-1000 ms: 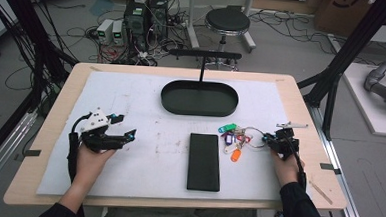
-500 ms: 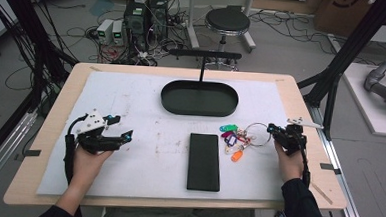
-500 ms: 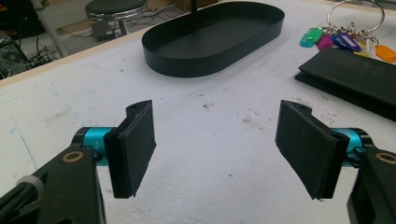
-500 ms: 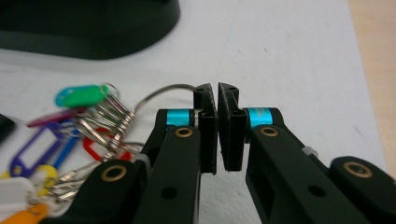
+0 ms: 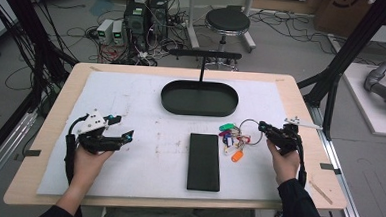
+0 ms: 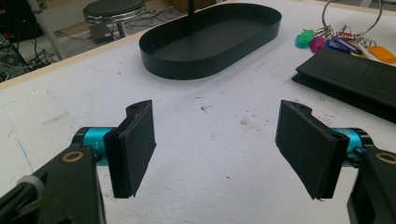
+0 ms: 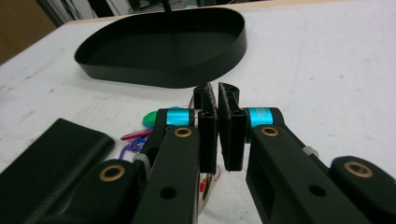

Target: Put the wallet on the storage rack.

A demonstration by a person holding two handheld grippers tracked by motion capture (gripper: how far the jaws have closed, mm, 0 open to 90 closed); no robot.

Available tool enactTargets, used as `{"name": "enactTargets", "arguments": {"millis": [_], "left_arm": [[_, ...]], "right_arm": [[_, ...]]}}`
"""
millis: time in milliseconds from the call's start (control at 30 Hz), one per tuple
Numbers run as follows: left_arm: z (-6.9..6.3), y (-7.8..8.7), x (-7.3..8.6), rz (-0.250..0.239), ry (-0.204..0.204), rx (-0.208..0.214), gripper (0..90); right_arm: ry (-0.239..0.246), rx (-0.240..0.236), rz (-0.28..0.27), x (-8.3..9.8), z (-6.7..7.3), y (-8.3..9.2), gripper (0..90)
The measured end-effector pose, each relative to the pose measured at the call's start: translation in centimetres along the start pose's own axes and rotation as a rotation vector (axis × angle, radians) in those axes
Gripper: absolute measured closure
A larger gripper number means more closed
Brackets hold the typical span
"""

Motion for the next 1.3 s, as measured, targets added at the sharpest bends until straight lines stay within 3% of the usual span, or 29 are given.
{"name": "enactTargets", "arguments": {"millis": [1300], "left_arm": [[-0.27, -0.18, 0.0, 0.003, -0.007, 0.015, 28.5]], "right_arm": [[0.045, -0.009, 0.07, -0.03, 0.23, -0.45, 86.8]]}}
Point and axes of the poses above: each handheld gripper's, and its own axes: y roughly backward along the jaws, x roughly out of its underside, z roughly to its left, the point moved 2 cm from there along -y, roughly forward along the jaws, and after that the axes turned 10 degrees about -x, right-handed, at the moved point
